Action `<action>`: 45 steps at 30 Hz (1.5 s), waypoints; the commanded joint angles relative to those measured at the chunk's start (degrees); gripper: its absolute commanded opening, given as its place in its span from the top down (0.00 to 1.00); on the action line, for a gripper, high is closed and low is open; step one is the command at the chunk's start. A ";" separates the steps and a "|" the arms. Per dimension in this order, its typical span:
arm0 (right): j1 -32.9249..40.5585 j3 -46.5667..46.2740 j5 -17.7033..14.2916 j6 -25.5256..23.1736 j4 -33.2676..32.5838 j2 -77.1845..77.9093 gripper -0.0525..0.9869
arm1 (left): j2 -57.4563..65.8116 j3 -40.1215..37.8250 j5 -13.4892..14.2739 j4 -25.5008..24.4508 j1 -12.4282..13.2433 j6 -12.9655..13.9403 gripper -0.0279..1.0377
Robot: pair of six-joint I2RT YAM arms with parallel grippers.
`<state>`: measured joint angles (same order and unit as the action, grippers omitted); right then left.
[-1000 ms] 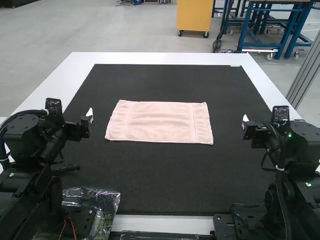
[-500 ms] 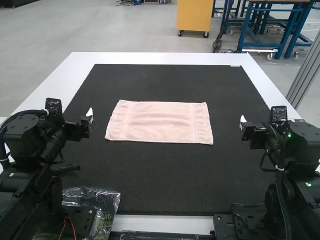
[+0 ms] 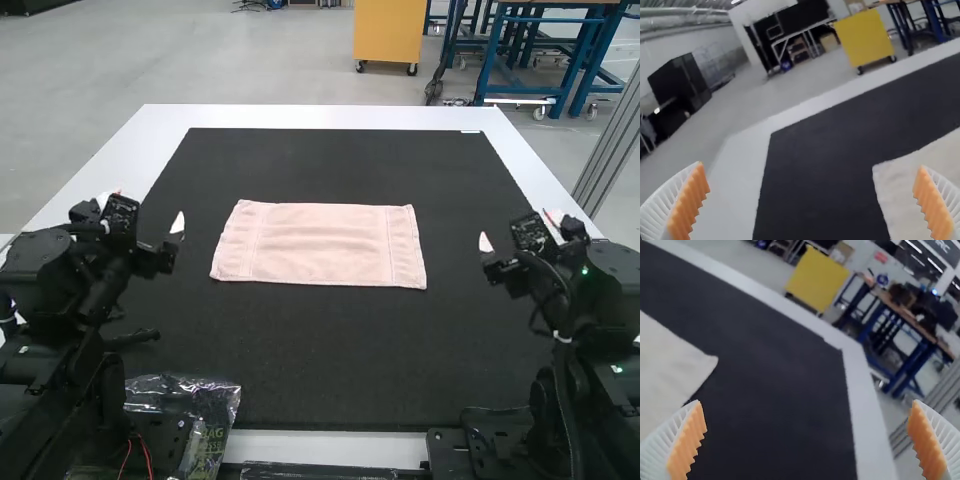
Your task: Fold the towel.
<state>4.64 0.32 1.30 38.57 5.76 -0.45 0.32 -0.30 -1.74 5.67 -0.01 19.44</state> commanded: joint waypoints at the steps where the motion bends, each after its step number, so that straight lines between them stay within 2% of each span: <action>1: 0.19 -0.32 0.19 3.45 4.61 0.45 0.06 | -0.32 0.30 -2.22 2.59 -0.16 -0.37 0.07; 2: 0.10 -0.40 0.19 1.51 7.16 0.36 0.07 | -0.32 0.30 -3.54 3.73 -0.08 -0.81 0.07; 4: -0.16 0.39 -0.25 -1.56 10.41 0.01 0.07 | -0.32 -0.32 -4.24 6.02 0.27 -2.04 0.07; 5: -0.34 1.53 -0.25 -2.97 10.15 -0.26 0.07 | -0.32 -1.11 -4.24 7.25 0.36 -2.13 0.07; 8: -1.04 5.57 -0.33 -7.01 9.80 -3.42 0.07 | 0.91 -5.77 -4.06 6.72 -0.08 -2.39 0.07; 10: -1.39 9.97 -0.16 -11.85 8.74 -7.99 0.07 | 4.17 -9.02 -3.80 6.98 -0.16 -3.80 0.08; 15: -1.92 21.83 0.19 -24.24 7.95 -24.51 0.07 | 20.34 -20.01 -4.24 7.95 0.01 -13.29 0.08; 18: -2.18 28.95 1.60 -31.54 4.52 -34.27 0.07 | 31.50 -27.13 -4.33 8.21 0.54 -18.74 0.08; 20: -2.18 32.99 4.59 -35.58 -0.57 -40.42 0.07 | 38.71 -30.99 -5.29 7.86 0.98 -20.58 0.08; 22: -2.18 35.89 9.95 -41.03 -4.79 -46.49 0.07 | 45.65 -33.89 -5.47 7.25 1.86 -21.64 0.08; 25: -2.10 37.65 13.20 -45.95 -6.90 -52.90 0.07 | 55.23 -36.36 -5.91 4.96 3.61 -22.08 0.08; 27: -2.10 37.30 13.20 -47.00 -7.25 -56.24 0.07 | 61.38 -37.23 -6.26 1.71 4.58 -21.99 0.08; 29: -2.18 35.89 13.20 -47.88 -6.73 -58.79 0.07 | 66.30 -37.50 -8.72 -0.40 4.84 -21.64 0.08; 30: -2.27 34.84 13.55 -49.73 -5.67 -59.67 0.07 | 67.89 -37.41 -9.25 -0.93 4.93 -21.02 0.08; 32: -2.18 32.20 13.73 -49.82 -1.45 -60.81 0.07 | 69.12 -36.79 -9.95 -1.28 4.76 -20.32 0.07; 34: -2.01 29.83 13.55 -48.06 2.24 -61.16 0.07 | 69.73 -35.56 -10.13 -0.31 4.67 -19.88 0.07; 36: -1.57 28.42 12.59 -44.89 3.29 -61.60 0.07 | 70.96 -34.77 -10.65 -0.22 4.49 -19.79 0.07; 39: -1.13 27.63 11.44 -42.96 4.44 -63.98 0.07 | 74.30 -33.81 -11.62 0.66 4.84 -19.79 0.07; 42: -0.43 27.81 11.27 -41.03 4.96 -67.76 0.07 | 78.17 -33.28 -12.68 4.17 5.20 -19.35 0.07; 45: 0.45 28.86 9.33 -38.83 8.48 -71.53 0.07 | 82.56 -33.72 -13.47 8.04 5.20 -18.39 0.07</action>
<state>3.88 27.64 12.67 -3.55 12.75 -69.78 80.47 -33.74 -13.32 11.75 4.62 -0.30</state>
